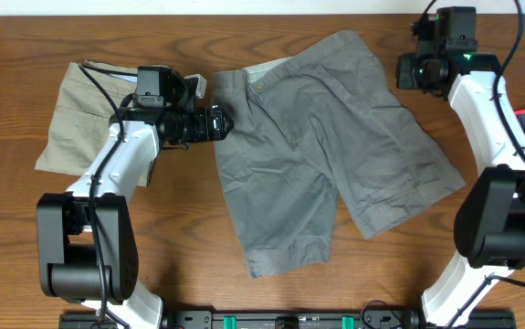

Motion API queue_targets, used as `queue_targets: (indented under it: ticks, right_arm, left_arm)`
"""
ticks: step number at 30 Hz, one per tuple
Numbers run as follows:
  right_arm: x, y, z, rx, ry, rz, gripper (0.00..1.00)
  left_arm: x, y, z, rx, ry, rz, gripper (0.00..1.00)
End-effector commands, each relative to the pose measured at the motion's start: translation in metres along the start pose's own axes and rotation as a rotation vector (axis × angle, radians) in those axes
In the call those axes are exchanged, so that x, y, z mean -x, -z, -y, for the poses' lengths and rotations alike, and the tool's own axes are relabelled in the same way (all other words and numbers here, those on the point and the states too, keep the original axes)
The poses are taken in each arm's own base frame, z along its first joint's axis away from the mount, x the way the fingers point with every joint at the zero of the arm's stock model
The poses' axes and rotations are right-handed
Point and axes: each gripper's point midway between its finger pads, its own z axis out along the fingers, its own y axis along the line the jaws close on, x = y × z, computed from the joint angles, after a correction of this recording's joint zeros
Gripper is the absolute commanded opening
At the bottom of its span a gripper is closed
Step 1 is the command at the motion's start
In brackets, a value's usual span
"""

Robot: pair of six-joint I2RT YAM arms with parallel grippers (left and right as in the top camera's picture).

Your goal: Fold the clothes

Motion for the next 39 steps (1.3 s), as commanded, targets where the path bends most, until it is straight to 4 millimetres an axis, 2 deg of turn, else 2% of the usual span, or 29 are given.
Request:
queue_targets:
  ticks: [1, 5, 9, 12, 13, 15, 17, 18, 21, 24, 28, 32, 39]
  right_arm:
    - [-0.013, -0.015, -0.075, 0.33, 0.162, -0.025, 0.46]
    - [-0.028, -0.049, -0.103, 0.338, 0.268, -0.052, 0.55]
    - [-0.039, -0.094, -0.097, 0.194, 0.278, -0.07, 0.56]
    - [-0.043, -0.116, -0.097, 0.18, 0.283, -0.061, 0.52]
    - [-0.045, -0.121, -0.097, 0.18, 0.284, -0.061, 0.48]
    - [-0.049, -0.126, -0.097, 0.18, 0.282, -0.07, 0.2]
    - [-0.047, -0.125, -0.094, 0.172, 0.257, -0.07, 0.05]
    - [-0.043, -0.121, -0.092, 0.171, 0.239, -0.062, 0.02]
    - [-0.029, -0.103, -0.082, 0.159, 0.209, -0.033, 0.01]
    - [-0.01, -0.075, -0.076, 0.161, 0.19, 0.01, 0.01]
    - [0.012, -0.04, -0.067, 0.142, 0.197, 0.073, 0.01]
    - [0.014, -0.021, -0.037, 0.033, 0.167, 0.063, 0.01]
    - [0.002, -0.017, 0.026, -0.194, 0.049, 0.006, 0.01]
  left_arm:
    - [0.004, -0.002, 0.001, -0.007, -0.002, 0.002, 0.88]
    - [0.004, -0.002, 0.001, -0.007, -0.001, 0.001, 0.88]
    - [0.003, -0.002, 0.001, -0.007, 0.0, -0.002, 0.88]
    - [0.003, -0.002, 0.001, -0.007, 0.0, -0.001, 0.88]
    - [0.003, -0.002, 0.001, -0.007, -0.001, -0.001, 0.88]
    - [0.003, -0.002, 0.001, -0.007, 0.0, -0.001, 0.88]
    - [0.003, -0.002, 0.001, -0.007, 0.0, -0.001, 0.88]
    - [0.003, -0.002, 0.001, -0.007, 0.0, -0.001, 0.88]
    - [0.003, -0.002, 0.001, -0.007, 0.0, -0.001, 0.88]
    - [0.003, -0.002, 0.001, -0.007, 0.0, -0.001, 0.88]
    - [0.004, -0.002, 0.0, -0.001, -0.001, 0.0, 0.95]
    - [0.004, -0.002, -0.003, 0.02, -0.001, 0.003, 0.98]
    - [0.004, -0.002, -0.003, 0.019, -0.001, 0.003, 0.98]
